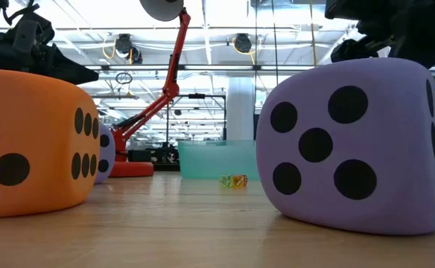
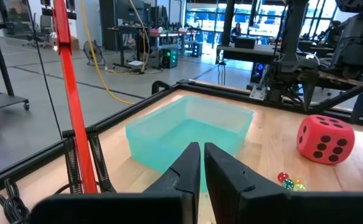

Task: Pick & Place Dice
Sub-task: Put the large red die into the blue bin

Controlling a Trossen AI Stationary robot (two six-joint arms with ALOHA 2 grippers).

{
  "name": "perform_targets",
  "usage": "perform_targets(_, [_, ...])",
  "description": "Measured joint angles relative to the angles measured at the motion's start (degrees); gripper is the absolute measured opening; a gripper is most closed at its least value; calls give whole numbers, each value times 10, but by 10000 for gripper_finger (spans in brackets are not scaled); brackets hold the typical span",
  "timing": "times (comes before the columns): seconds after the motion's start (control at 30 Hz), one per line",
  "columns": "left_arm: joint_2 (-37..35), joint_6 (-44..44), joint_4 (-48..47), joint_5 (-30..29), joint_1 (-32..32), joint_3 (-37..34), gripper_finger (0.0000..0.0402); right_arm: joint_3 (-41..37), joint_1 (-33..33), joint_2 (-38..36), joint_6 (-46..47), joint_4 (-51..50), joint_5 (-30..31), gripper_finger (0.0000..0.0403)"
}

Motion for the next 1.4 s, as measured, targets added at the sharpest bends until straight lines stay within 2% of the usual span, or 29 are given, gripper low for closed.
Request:
perform_targets(0.17, [0,-2,-10,1,0,0,31,0,-2,0,-1,2,-44,400])
perform_targets(0.6, [0,-1,-11,1,0,0,31,-16,-11,0,-1,-6,-45,400])
perform_targets(0.93, [0,-3,-12,0,0,0,31,-81,-19,-3,-13,104,-84,400])
perform_targets(1.4, [0,-5,-12,1,0,0,31,-89,-45,-29,-41,118,-86,400])
